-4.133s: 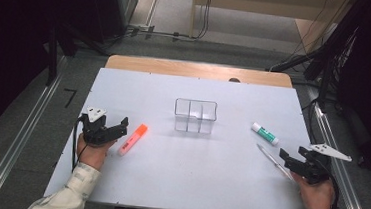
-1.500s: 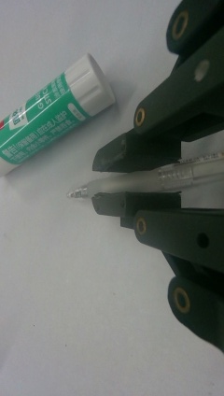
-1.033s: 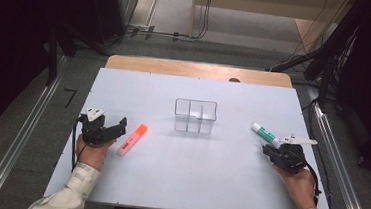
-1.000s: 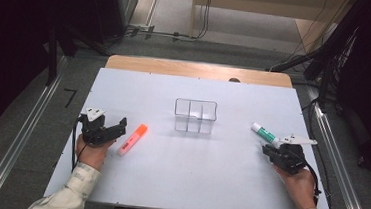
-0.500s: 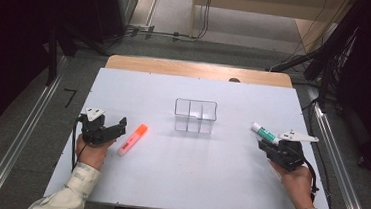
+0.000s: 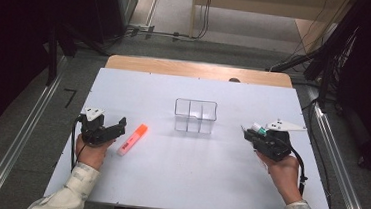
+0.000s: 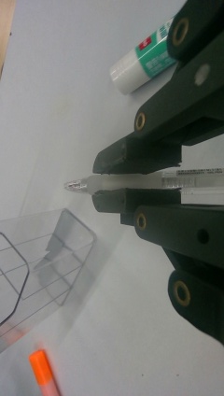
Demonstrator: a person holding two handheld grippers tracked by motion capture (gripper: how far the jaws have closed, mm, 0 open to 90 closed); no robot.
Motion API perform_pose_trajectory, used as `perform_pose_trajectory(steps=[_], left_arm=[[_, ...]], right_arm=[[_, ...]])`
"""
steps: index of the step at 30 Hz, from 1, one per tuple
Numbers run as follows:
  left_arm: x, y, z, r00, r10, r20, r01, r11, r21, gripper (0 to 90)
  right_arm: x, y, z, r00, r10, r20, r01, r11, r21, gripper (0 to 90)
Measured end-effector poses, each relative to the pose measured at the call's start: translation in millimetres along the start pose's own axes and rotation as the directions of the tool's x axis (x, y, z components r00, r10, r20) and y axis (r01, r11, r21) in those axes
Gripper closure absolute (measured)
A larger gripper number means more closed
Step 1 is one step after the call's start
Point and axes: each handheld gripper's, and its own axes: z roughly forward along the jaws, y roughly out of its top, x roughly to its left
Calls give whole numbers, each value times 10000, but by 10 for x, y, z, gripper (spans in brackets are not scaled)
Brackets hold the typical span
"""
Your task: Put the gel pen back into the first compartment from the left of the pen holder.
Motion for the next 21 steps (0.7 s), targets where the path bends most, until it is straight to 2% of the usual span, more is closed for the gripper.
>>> perform_pose_trajectory(steps=[13,21], left_arm=[[1,2,-1,10000,10,4,-10,10000,4,170],[2,2,0,10000,-16,33,16,10000,2,171]], right_arm=[[96,154,64,9993,-33,-366,23,9996,-266,790],[198,312,116,9979,-254,-592,221,9982,-551,790]])
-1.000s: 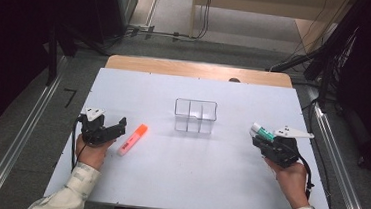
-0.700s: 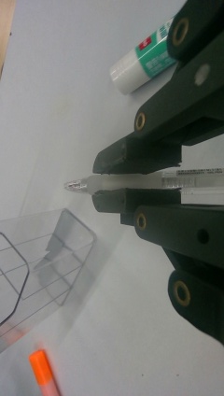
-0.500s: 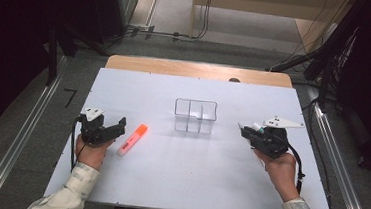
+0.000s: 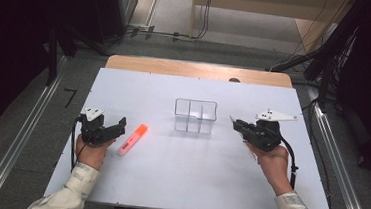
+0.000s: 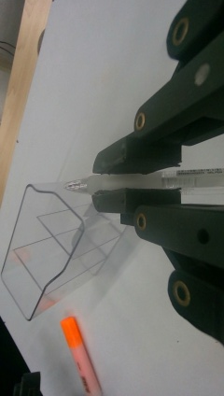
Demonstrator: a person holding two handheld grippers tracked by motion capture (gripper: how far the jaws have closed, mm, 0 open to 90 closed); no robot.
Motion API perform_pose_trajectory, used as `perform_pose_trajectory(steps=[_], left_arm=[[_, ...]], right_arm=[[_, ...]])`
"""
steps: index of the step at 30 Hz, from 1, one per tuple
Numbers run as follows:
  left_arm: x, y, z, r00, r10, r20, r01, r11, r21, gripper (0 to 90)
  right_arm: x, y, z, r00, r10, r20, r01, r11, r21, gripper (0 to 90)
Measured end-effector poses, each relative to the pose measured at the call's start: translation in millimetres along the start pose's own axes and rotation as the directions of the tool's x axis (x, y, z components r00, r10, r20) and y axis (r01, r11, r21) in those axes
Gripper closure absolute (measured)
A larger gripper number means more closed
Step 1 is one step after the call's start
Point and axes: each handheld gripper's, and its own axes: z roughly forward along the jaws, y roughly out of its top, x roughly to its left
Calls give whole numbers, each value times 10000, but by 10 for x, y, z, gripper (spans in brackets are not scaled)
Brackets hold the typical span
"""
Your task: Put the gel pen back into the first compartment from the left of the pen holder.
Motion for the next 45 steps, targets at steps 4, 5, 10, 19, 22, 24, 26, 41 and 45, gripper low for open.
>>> perform_pose_trajectory(steps=[4,5,10,19,22,24,26,41,45], left_arm=[[5,2,-4,10000,8,2,-8,10000,-6,171],[6,2,-3,10000,-9,0,9,10000,-17,171],[7,3,-5,10000,-20,23,20,10000,-33,172],[2,2,-2,10000,-10,4,10,10000,-37,176],[-1,1,-2,10000,10,-1,-10,10000,-12,176],[-1,1,-3,10000,33,-2,-33,10000,-13,176],[2,2,-4,10000,36,5,-36,10000,-16,176],[-2,-1,-8,10000,57,-2,-57,10000,-69,176],[2,2,-15,10000,38,27,-38,10000,-88,176]], right_arm=[[54,66,40,9999,-90,-113,89,9999,-90,790],[65,81,51,9999,-94,-144,92,9999,-133,790],[94,153,102,9996,-52,-290,46,9998,-208,789],[161,241,181,9990,-207,-405,194,9993,-306,790],[192,272,215,9986,-253,-467,238,9992,-315,789],[225,301,253,9981,-306,-540,289,9991,-317,790],[238,311,269,9979,-327,-562,310,9990,-322,789],[415,512,541,9941,-467,-980,438,9985,-319,789],[465,564,634,9929,-510,-1071,489,9986,-224,789]])
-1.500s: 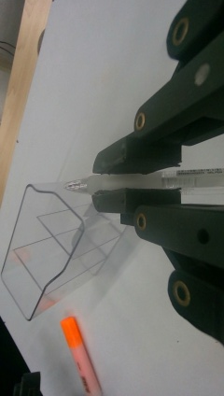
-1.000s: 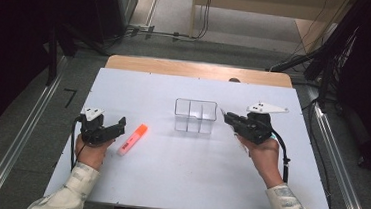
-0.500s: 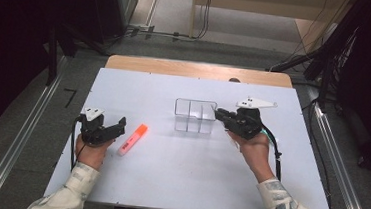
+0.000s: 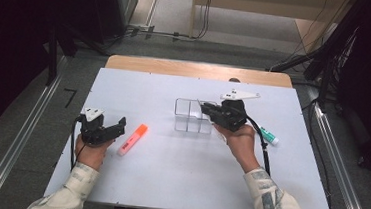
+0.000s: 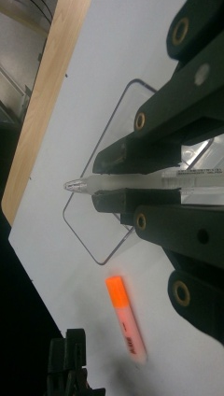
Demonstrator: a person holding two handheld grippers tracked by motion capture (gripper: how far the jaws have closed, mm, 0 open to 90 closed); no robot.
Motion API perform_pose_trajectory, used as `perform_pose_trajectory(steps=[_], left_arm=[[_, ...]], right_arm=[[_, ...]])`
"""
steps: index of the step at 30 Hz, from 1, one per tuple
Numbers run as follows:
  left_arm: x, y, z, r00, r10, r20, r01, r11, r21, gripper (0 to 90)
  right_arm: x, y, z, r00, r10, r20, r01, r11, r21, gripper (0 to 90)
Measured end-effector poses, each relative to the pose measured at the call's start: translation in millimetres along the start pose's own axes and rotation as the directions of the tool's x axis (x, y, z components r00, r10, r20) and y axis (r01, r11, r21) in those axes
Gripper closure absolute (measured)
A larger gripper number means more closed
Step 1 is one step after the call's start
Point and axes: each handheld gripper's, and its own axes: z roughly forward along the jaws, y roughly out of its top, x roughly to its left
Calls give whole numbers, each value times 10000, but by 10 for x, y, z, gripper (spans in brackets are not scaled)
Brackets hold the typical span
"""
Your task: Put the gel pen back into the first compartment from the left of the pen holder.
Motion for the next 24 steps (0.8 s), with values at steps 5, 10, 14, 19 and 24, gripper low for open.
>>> perform_pose_trajectory(steps=[5,10,14,19,24], left_arm=[[-8,2,4,10000,-1,1,1,10000,-16,176],[-15,0,4,10000,44,8,-44,10000,1,176],[-5,1,6,10000,7,0,-7,10000,-14,177],[-7,2,9,10000,25,15,-25,10000,0,177],[-9,3,9,10000,25,33,-25,10000,-7,176]], right_arm=[[27,53,65,10000,-19,-55,19,10000,27,789],[31,103,140,10000,-23,-61,23,10000,92,789],[40,128,200,10000,41,-78,-40,9999,145,789],[42,149,263,9999,13,-118,-11,9998,205,789],[61,229,319,9998,9,-187,-6,9998,176,789]])
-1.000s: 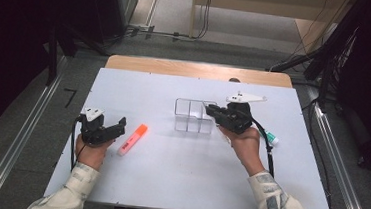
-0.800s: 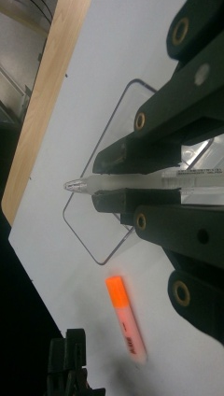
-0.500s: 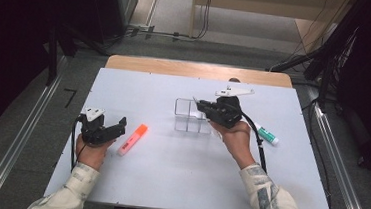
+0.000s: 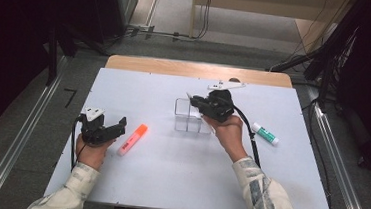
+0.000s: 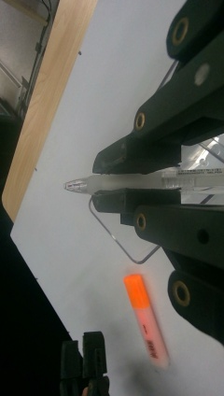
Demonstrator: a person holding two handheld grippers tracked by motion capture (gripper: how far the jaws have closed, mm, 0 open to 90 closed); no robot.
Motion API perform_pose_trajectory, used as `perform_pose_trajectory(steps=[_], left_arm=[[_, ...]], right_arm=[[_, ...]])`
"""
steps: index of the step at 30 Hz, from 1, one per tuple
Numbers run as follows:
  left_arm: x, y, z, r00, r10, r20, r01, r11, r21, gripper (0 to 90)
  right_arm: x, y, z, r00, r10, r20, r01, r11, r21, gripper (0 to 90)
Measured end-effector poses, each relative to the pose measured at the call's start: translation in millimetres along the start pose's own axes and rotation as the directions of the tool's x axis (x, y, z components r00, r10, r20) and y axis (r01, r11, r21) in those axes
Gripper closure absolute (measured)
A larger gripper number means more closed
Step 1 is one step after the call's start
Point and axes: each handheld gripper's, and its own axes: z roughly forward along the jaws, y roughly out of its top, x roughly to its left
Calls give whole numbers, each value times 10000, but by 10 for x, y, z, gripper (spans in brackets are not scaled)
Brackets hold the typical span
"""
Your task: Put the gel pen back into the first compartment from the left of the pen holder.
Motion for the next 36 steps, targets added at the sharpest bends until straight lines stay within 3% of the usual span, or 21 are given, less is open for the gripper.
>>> perform_pose_trajectory(steps=[36], left_arm=[[3,8,-10,9999,-11,149,12,10000,-69,177]], right_arm=[[107,461,361,9997,236,-39,-237,9996,-165,789]])
